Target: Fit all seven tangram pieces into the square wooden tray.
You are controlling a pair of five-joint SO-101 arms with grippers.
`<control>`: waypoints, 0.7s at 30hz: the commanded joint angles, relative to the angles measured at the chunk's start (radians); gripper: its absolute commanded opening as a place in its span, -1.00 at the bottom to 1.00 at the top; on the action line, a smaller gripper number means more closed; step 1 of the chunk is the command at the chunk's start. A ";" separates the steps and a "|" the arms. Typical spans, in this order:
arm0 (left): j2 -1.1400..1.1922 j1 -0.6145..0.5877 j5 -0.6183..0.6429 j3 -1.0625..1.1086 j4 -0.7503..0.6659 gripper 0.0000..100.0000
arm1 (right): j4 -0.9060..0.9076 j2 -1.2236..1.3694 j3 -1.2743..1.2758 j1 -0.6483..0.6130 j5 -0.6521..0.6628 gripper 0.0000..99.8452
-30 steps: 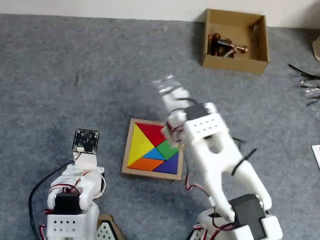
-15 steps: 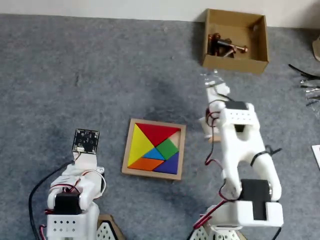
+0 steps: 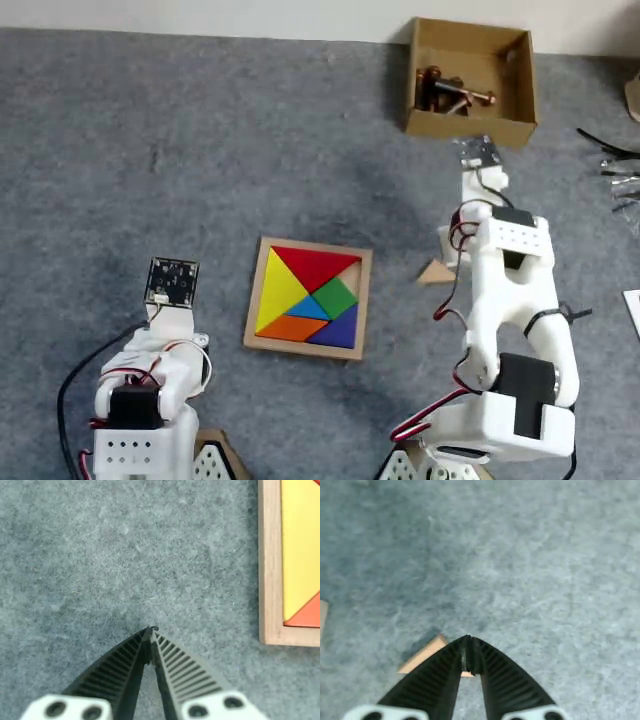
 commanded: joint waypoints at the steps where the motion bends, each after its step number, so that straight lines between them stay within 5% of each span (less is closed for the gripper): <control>1: -0.010 0.012 0.002 0.018 0.003 -0.99 | -0.019 -0.012 -0.002 0.016 -0.011 -0.98; 8: -0.010 0.012 0.002 0.018 0.003 -0.99 | 0.137 -0.012 0.001 0.015 -0.132 -0.98; 21: -0.010 0.012 0.002 0.018 0.003 -0.99 | 0.137 -0.008 0.054 0.044 -0.137 -0.98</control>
